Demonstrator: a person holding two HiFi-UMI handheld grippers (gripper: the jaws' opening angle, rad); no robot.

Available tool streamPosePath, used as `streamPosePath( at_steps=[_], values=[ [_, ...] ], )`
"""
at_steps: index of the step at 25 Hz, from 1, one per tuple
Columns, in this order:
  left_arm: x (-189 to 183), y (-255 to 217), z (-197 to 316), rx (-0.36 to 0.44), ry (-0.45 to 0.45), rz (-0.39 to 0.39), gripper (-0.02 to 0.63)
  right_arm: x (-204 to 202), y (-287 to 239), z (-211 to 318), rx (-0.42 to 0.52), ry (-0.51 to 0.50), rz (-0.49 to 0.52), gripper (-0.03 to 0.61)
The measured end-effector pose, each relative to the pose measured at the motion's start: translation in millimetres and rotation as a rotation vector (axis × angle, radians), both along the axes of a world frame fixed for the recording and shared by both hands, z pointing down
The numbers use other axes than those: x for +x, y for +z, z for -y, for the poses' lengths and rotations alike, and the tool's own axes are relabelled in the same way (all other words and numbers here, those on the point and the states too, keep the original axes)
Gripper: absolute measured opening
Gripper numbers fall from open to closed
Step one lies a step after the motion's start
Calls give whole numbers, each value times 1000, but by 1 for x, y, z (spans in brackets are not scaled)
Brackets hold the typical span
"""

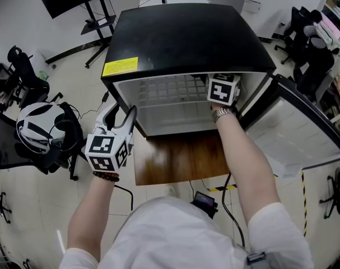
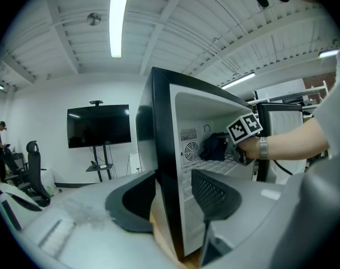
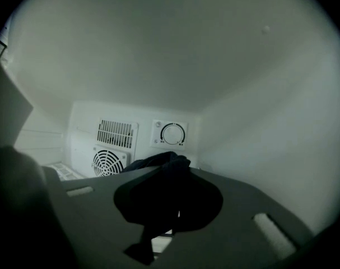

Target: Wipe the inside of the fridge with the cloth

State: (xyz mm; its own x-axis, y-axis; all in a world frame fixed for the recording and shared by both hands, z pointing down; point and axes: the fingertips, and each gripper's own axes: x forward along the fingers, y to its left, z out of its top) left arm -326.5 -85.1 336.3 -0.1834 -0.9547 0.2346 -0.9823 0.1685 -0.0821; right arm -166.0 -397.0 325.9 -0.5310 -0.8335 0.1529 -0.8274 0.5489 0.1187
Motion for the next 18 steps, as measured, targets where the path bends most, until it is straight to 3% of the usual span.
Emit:
streamPosePath(
  at_steps=[12,18],
  values=[
    [0,1,1,3,2,-3,198,9,0,-1,-1,38,26,38],
    [0,0,1,11,3,-8,198,1,-18,-16,52,-36,61,38]
  ],
)
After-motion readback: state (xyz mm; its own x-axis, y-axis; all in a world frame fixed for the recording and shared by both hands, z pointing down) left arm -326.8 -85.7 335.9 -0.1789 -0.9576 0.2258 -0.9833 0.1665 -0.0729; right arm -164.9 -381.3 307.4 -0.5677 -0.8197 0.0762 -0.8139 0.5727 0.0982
